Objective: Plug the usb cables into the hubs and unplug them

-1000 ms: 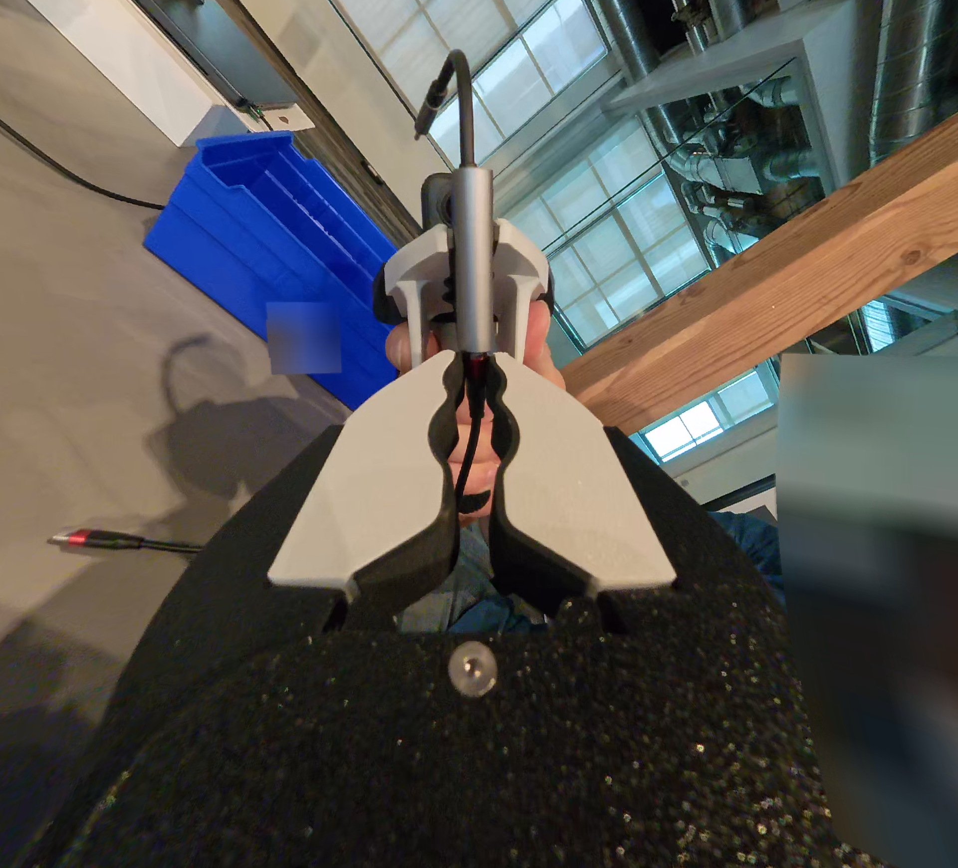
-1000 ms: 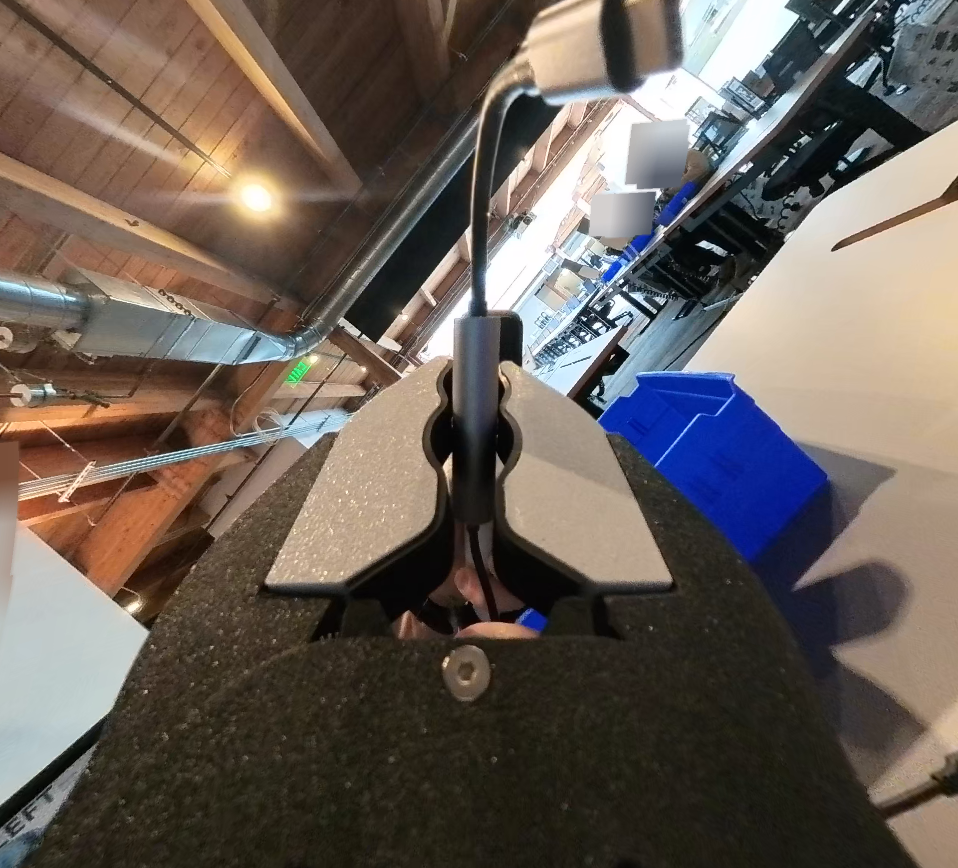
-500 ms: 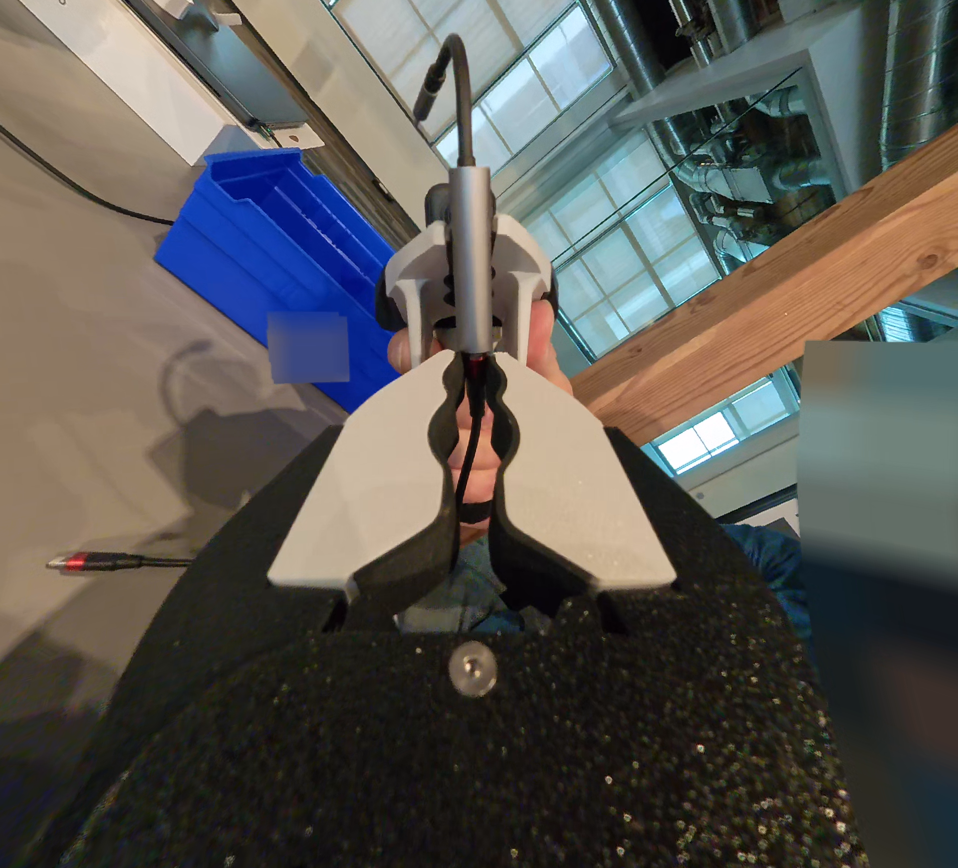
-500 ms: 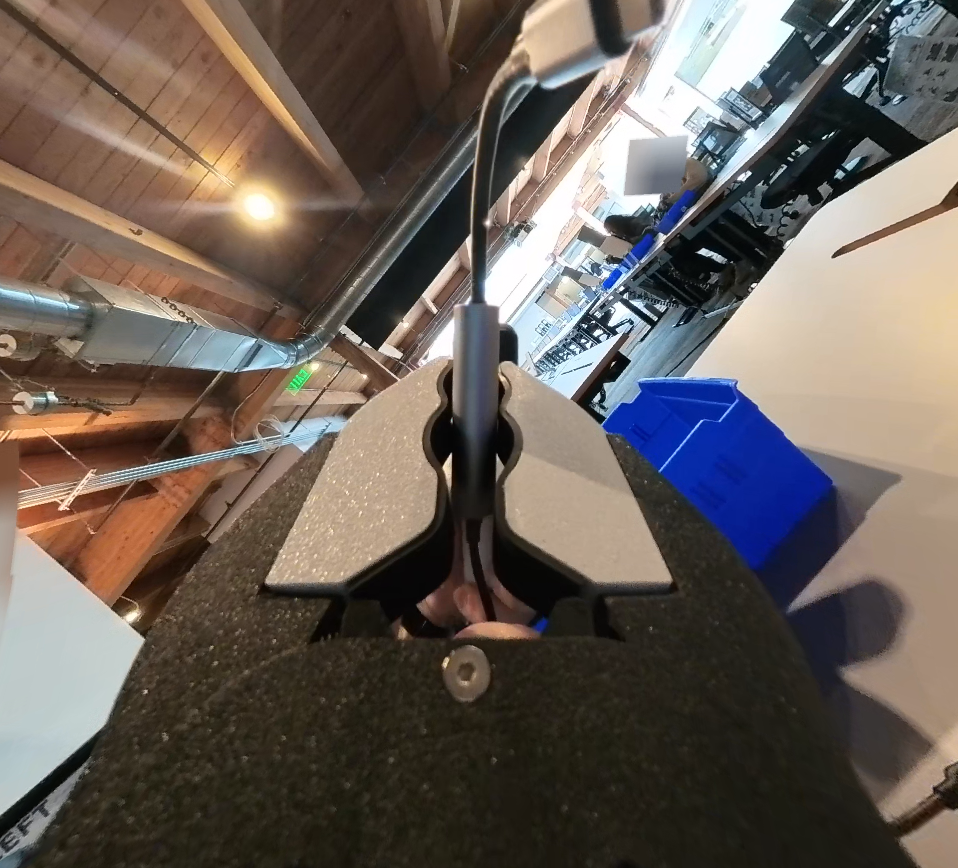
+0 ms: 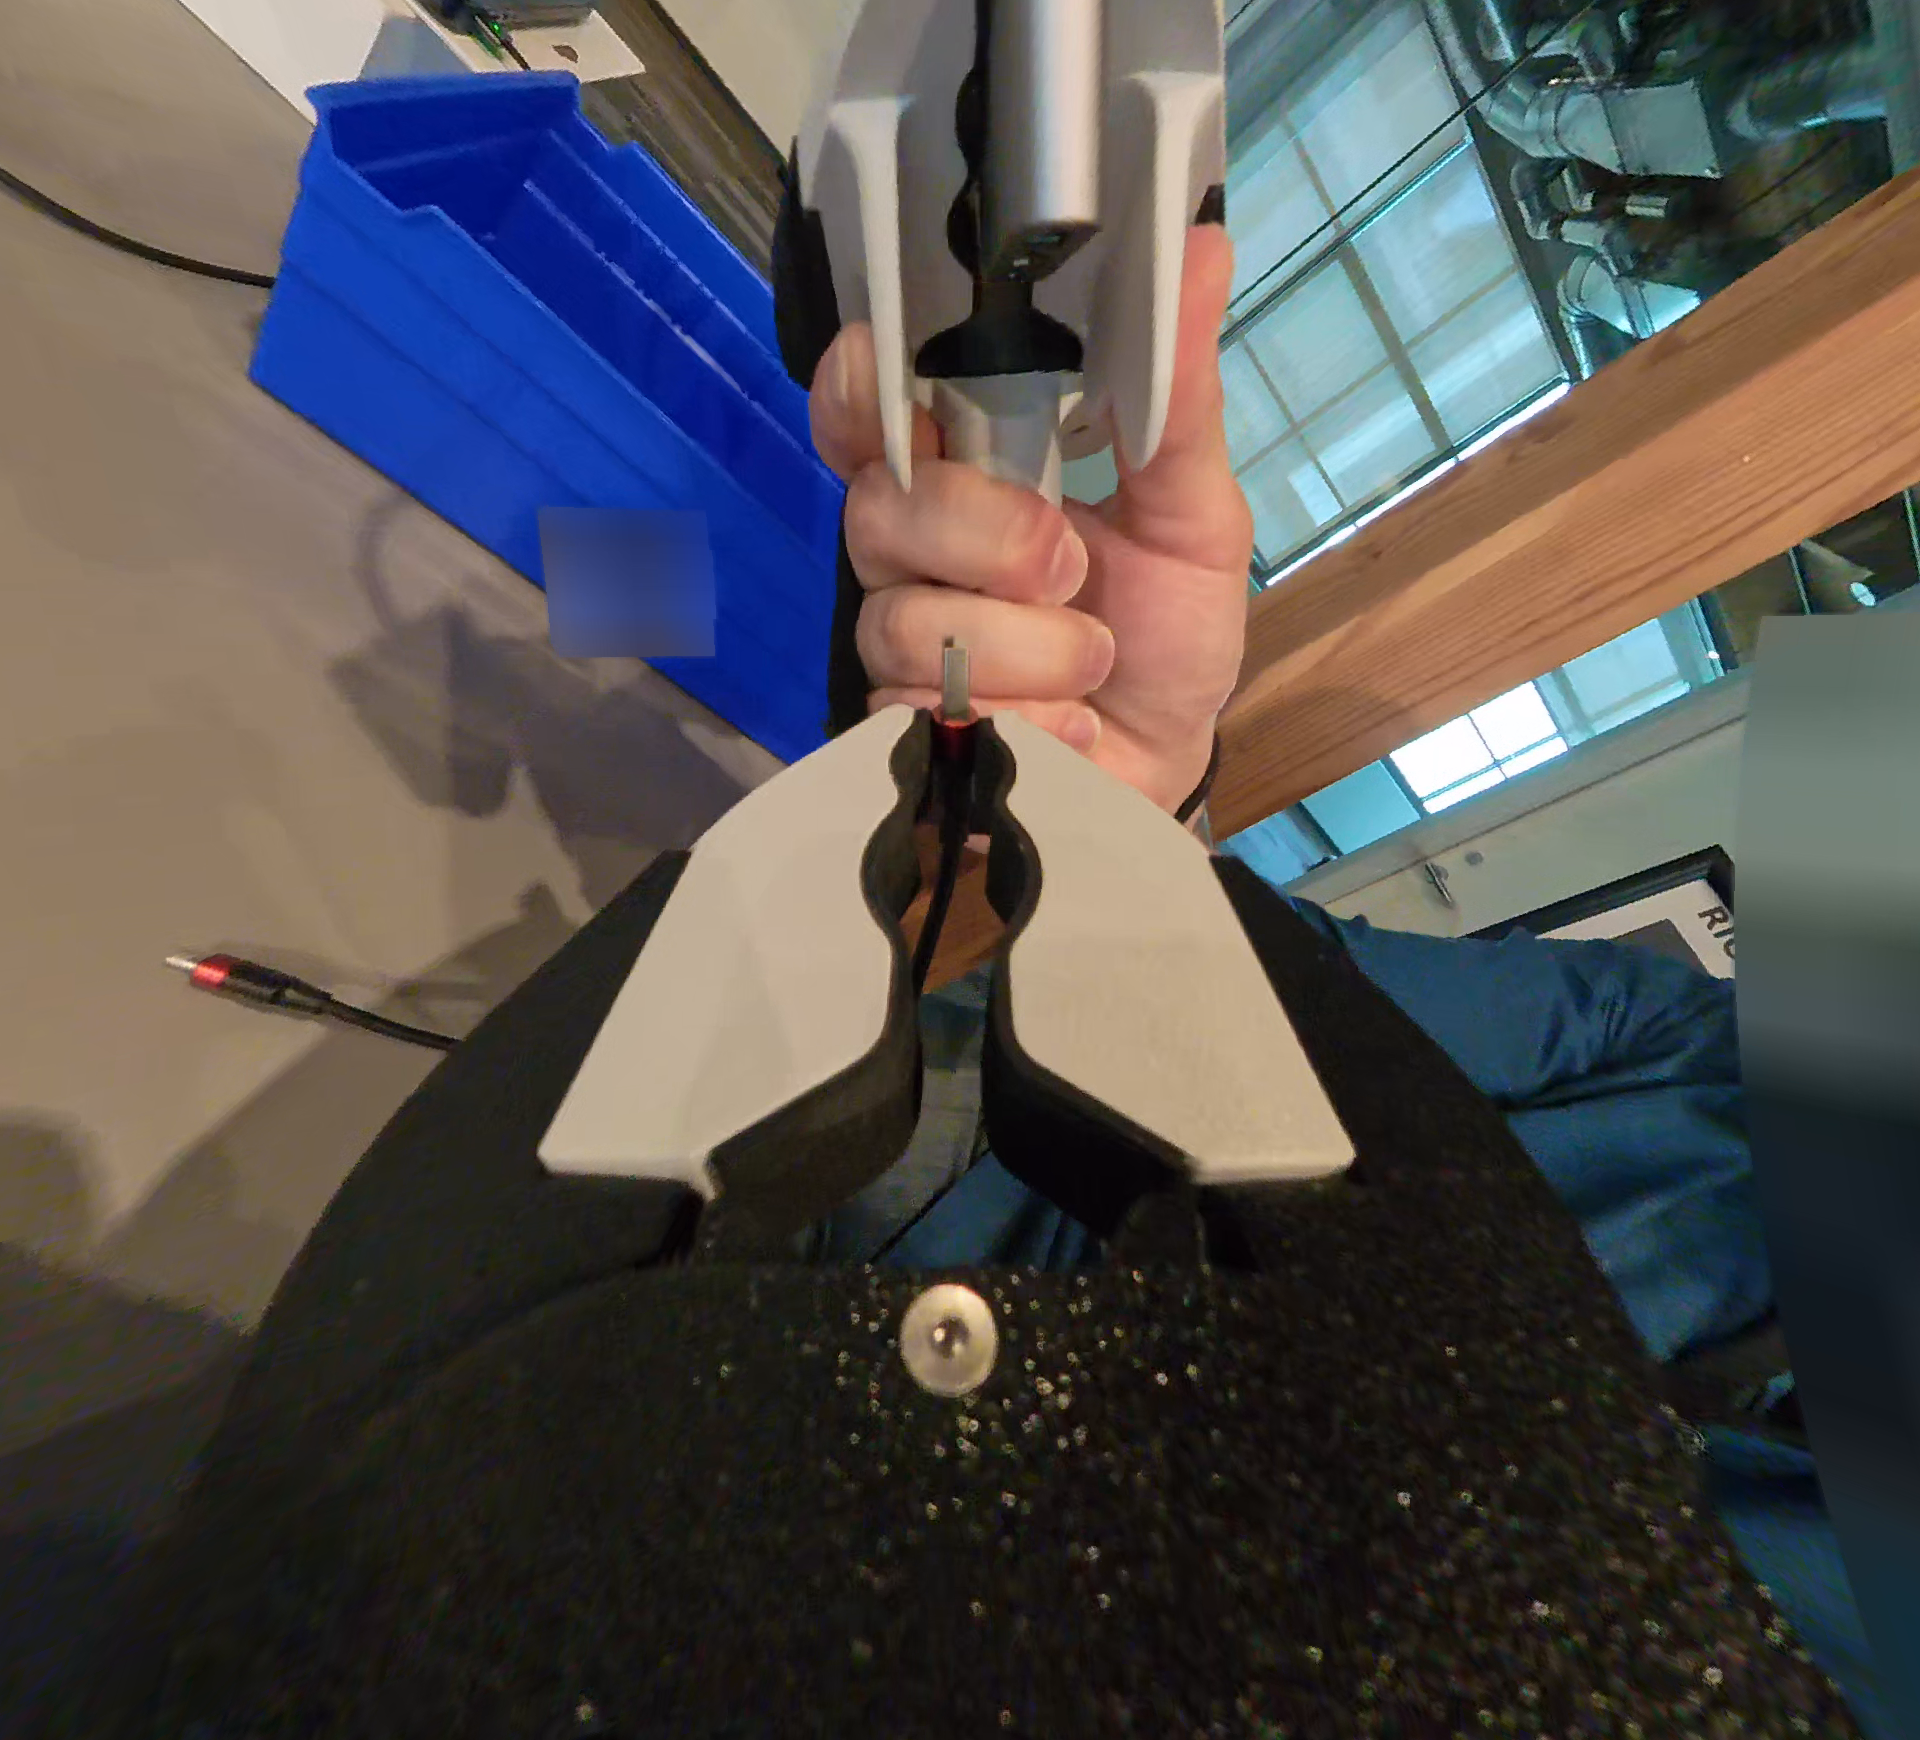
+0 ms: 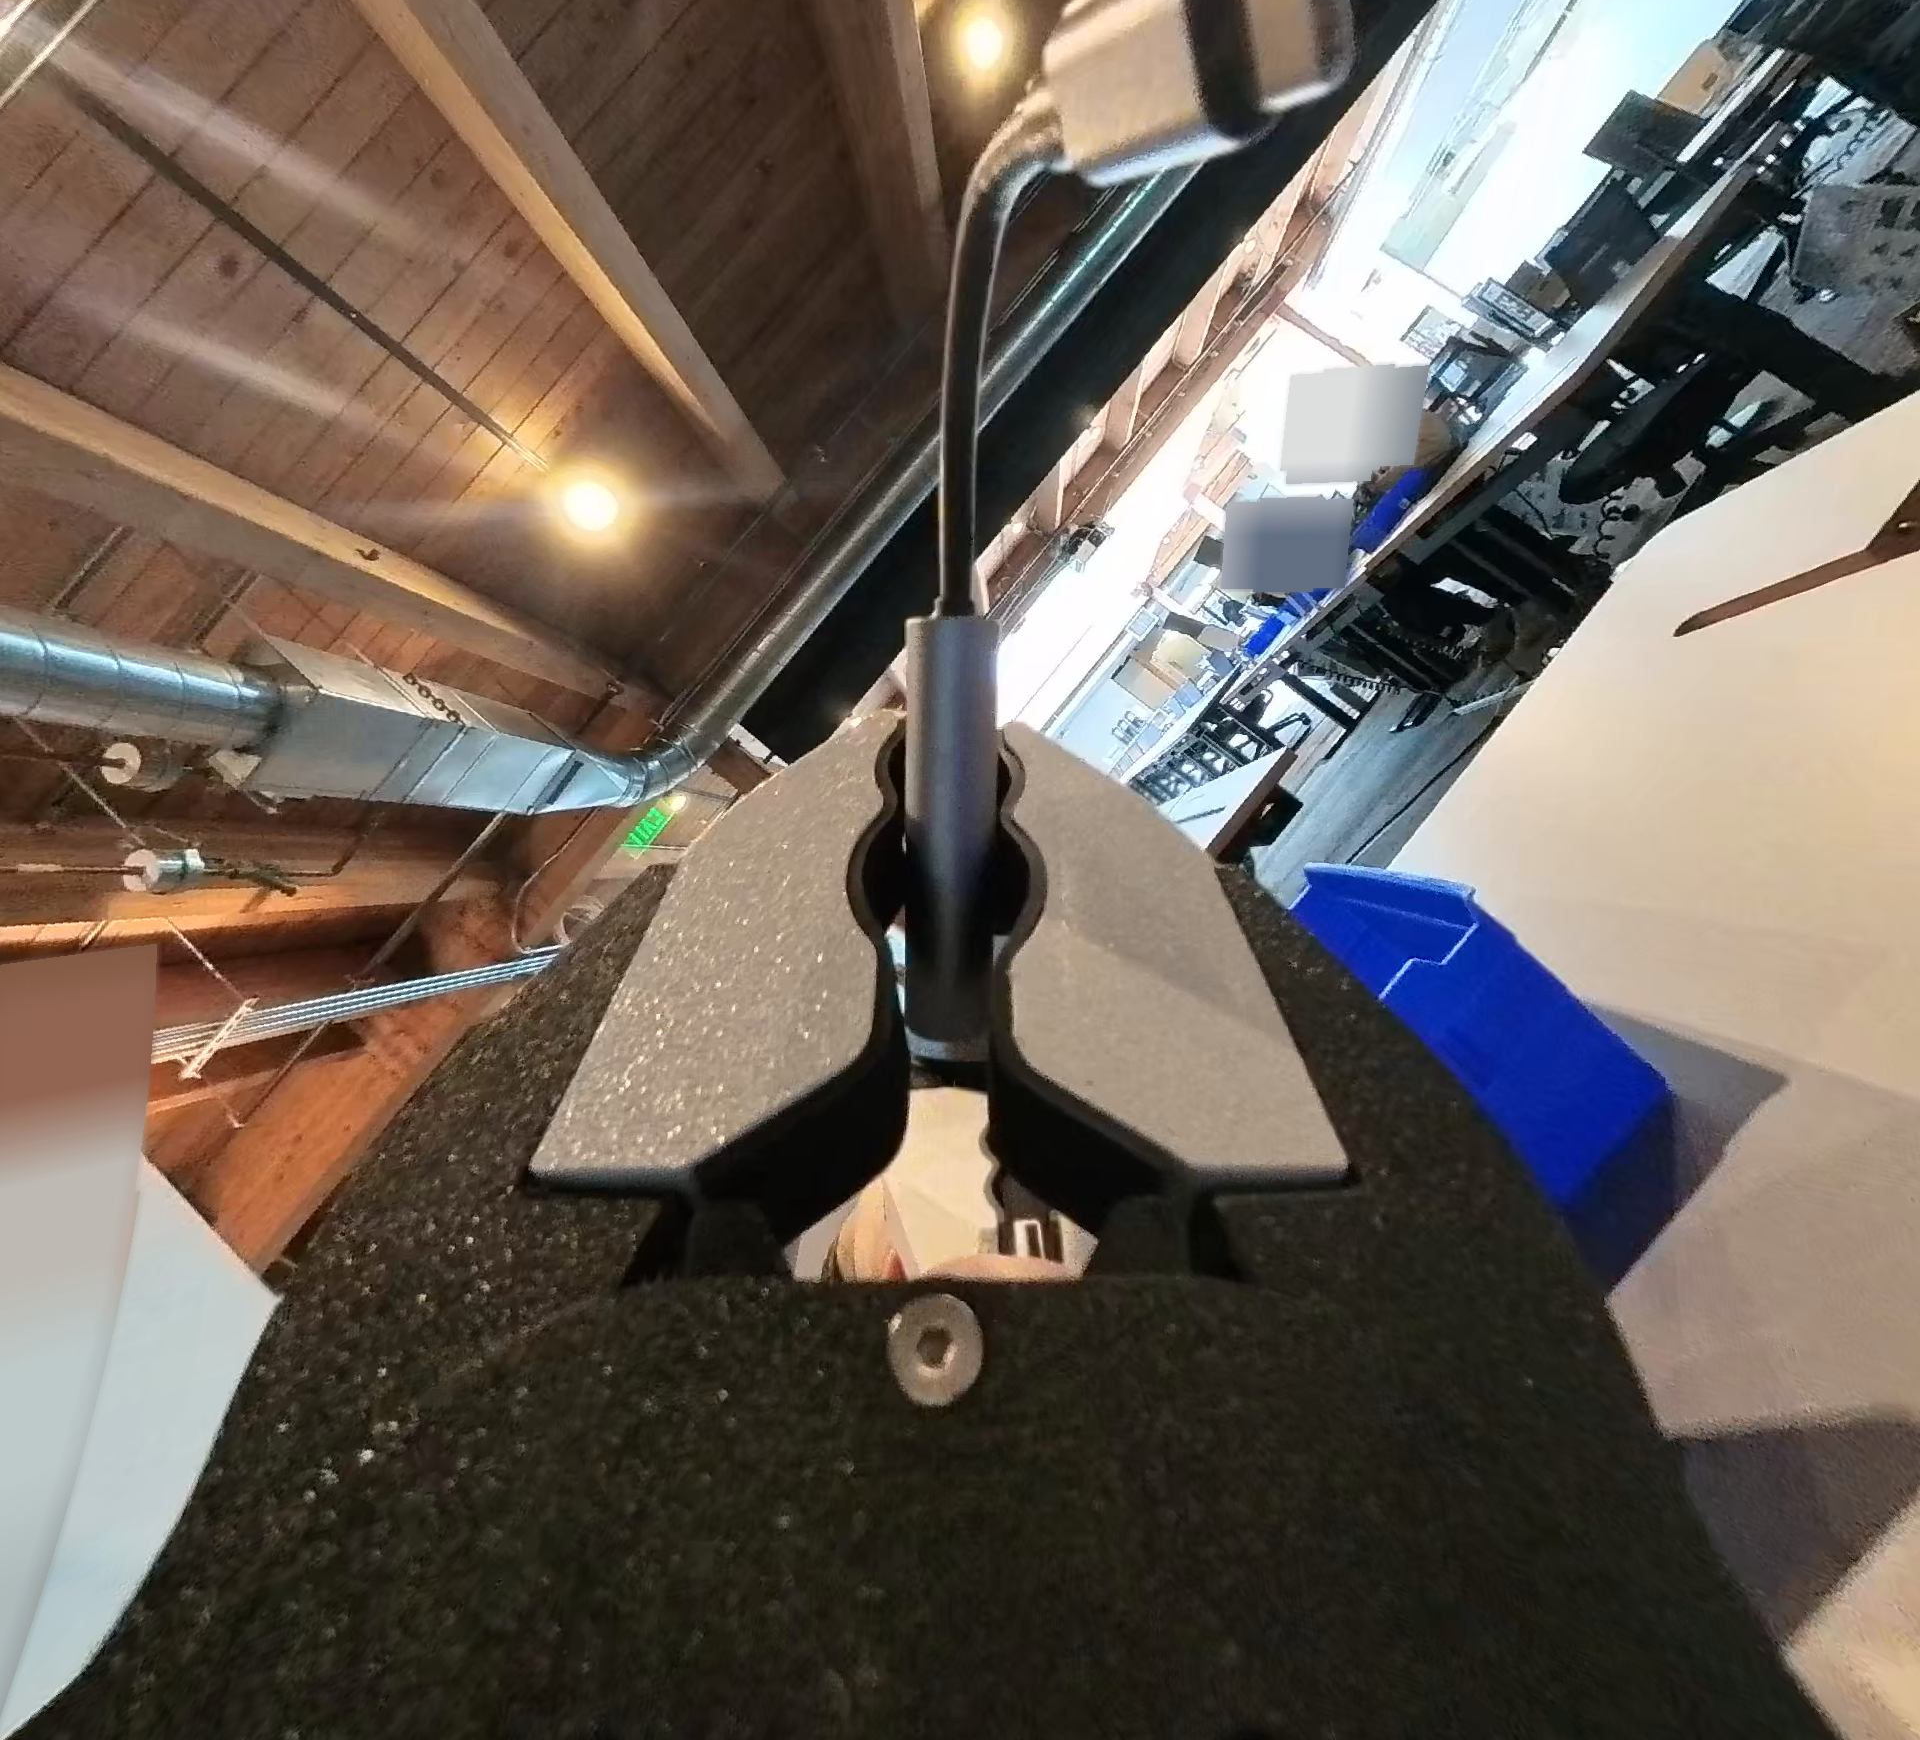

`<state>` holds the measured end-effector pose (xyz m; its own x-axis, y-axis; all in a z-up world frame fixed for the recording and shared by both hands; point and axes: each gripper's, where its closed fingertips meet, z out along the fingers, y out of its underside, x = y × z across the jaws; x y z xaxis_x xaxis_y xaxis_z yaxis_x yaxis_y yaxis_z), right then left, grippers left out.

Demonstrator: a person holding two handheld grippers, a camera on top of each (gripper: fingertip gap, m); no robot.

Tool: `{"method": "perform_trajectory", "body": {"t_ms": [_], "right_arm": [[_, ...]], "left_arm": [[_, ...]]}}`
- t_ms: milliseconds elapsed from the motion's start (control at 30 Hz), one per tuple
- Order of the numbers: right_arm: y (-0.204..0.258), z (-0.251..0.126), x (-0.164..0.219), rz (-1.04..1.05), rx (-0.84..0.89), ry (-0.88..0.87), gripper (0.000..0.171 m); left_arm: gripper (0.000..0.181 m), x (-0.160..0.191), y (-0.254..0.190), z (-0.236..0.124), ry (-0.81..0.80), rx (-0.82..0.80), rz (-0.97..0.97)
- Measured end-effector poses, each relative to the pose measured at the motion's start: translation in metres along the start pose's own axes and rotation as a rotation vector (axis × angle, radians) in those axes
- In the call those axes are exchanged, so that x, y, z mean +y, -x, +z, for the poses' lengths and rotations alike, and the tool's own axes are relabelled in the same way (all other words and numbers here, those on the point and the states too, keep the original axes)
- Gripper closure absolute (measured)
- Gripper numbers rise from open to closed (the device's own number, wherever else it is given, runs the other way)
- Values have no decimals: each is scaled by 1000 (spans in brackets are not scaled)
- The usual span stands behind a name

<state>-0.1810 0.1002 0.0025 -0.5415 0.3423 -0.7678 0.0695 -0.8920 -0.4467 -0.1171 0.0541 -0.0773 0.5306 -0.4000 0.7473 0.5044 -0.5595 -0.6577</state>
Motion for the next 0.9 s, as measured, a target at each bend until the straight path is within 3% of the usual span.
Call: {"method": "perform_trajectory", "body": {"t_ms": [500, 900], "right_arm": [[6, -1, 4, -38, -2, 36, 159], [-6, -12, 13, -78, 56, 91, 159]], "left_arm": [[174, -5, 2, -17, 27, -120, 94], [173, 65, 53, -22, 524, -559, 438]]}}
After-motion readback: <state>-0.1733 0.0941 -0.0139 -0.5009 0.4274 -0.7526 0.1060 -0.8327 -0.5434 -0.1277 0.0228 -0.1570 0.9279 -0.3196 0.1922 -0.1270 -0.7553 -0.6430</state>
